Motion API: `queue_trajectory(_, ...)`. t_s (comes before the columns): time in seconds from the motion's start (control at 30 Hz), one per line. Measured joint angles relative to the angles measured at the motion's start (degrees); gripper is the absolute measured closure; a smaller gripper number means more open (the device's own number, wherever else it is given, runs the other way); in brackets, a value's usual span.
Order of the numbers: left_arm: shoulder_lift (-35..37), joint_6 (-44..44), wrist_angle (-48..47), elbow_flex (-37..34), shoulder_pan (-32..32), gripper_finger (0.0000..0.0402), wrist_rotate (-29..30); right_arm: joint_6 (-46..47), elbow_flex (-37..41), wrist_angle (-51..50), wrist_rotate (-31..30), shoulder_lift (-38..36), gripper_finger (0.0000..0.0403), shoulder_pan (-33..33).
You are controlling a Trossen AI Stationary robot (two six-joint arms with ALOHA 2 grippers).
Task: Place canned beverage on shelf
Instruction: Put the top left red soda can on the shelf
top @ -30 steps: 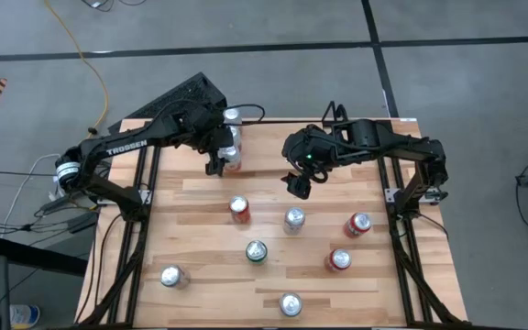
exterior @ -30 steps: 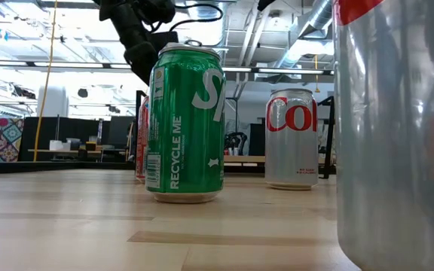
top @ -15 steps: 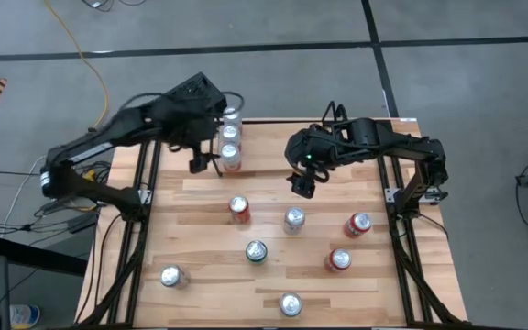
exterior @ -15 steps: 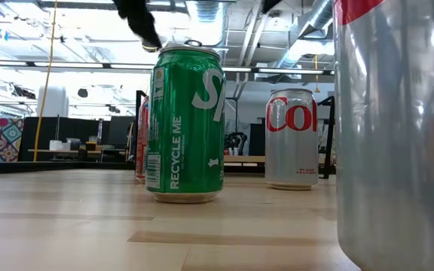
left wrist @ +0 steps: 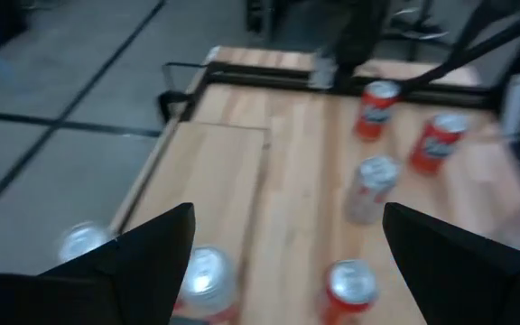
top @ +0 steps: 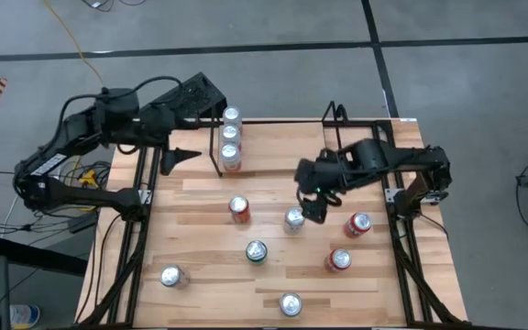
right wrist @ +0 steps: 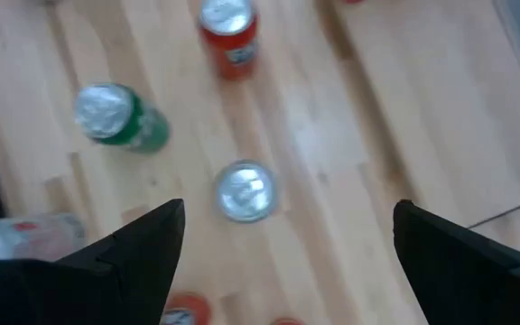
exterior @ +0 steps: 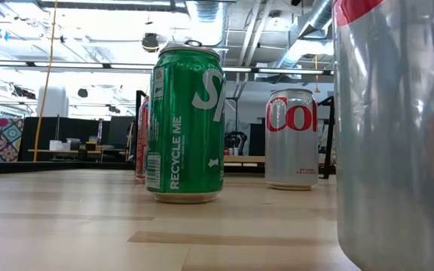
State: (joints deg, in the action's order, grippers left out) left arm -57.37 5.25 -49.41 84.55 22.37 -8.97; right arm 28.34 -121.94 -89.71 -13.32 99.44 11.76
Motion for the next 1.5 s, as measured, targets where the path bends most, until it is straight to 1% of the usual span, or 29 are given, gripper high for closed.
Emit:
queue_trajectory(0.17, -0.16, -1.04, -0.02, -0.02, -1.2, 0.0058, -6.4, 6.32, 1.49, -0.19, -0.05, 0.12, 0.0033, 5.25)
queue_trajectory(0.23, -0.95, -0.33, 0.04, 0.0, -3.1, 0.0058, -7.18, 8.8, 2.21, 0.02, -0.65, 0.04, 0.0033, 7.02)
queue_trajectory(0.27, -1.47, -0.15, 0.04, -0.01, -4.25, 0.0058, -6.55, 10.15, 2.62, 0.05, -1.1, 0.02, 0.0033, 7.75)
queue_trajectory(0.43, -5.57, 0.3, 0.21, -0.02, -10.52, 0.0058, 0.06, 15.59, 4.88, 0.19, -2.69, 0.06, 0.0033, 11.31)
queue_trajectory(0.53, -8.62, 0.43, 1.72, -0.02, -14.58, 0.0058, 1.23, 17.5, 5.04, 0.26, -3.21, 0.06, 0.0033, 13.7)
queue_trajectory(0.63, -12.17, 2.14, 2.43, -0.02, -18.21, 0.0058, 4.89, 19.31, 5.04, 0.22, -3.39, 0.06, 0.0033, 15.68)
queue_trajectory(0.73, -15.57, 3.12, 2.86, -0.02, -20.46, 0.0058, 9.75, 21.25, 5.04, 0.18, -3.8, 0.06, 0.0033, 17.47)
queue_trajectory(0.93, -22.64, 4.0, 2.24, -0.02, -23.05, 0.0058, 16.66, 22.84, 5.04, -0.27, -4.97, 0.06, 0.0033, 20.69)
queue_trajectory(1.0, -24.63, 2.9, 1.64, -0.04, -23.5, 0.0058, 18.56, 23.14, 5.04, -0.26, -5.56, 0.06, 0.0033, 21.59)
queue_trajectory(1.2, -29.34, -3.7, 0.51, -0.04, -24.49, 0.0058, 19.52, 24.33, 5.04, -0.28, -7.75, 0.06, 0.0033, 24.32)
queue_trajectory(1.27, -30.42, -5.85, 0.15, -0.04, -24.99, 0.0058, 22.24, 24.33, 5.04, -0.28, -8.13, 0.06, 0.0033, 25.15)
queue_trajectory(1.43, -32.78, -12.04, -1.89, -0.04, -26.94, 0.0058, 31.81, 25.29, 5.04, -0.3, -9.57, 0.06, 0.0033, 26.89)
queue_trajectory(1.5, -33.58, -15.68, -3.07, -0.04, -27.81, 0.0058, 33.86, 25.68, 5.04, -0.3, -9.83, 0.06, 0.0033, 27.38)
